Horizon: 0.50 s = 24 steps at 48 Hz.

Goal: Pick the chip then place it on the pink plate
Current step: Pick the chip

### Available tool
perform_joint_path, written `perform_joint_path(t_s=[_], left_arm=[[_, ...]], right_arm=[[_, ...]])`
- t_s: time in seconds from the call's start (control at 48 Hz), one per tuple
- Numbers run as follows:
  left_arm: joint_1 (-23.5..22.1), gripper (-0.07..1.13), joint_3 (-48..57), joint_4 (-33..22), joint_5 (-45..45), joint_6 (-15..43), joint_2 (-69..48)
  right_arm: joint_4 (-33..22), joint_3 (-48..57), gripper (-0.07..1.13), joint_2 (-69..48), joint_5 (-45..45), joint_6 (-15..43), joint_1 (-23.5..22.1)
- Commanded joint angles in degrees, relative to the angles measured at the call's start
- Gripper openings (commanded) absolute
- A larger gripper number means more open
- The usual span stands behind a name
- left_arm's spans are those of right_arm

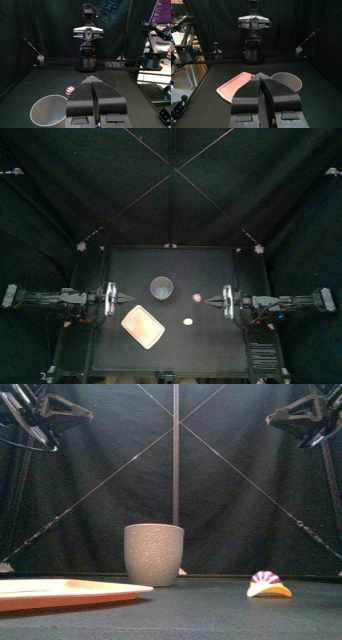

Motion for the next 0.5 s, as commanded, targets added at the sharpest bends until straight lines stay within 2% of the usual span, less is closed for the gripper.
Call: perform_joint_path(t_s=[0.021,0.333,0.5], left_arm=[[0.09,-0.03,-0.18,-0.09,-0.62,-0.18,0.18],[0.09,-0.02,0.26,-0.26,-2.37,0.00,0.18],[0.35,-0.02,1.14,-0.18,-4.04,0.18,0.18]], right_arm=[[0.70,-1.14,0.10,3.25,-0.35,0.88,-0.18],[9.67,-8.70,0.12,24.87,1.41,9.32,-1.05],[10.99,-15.03,0.22,35.16,14.06,13.62,-3.87]])
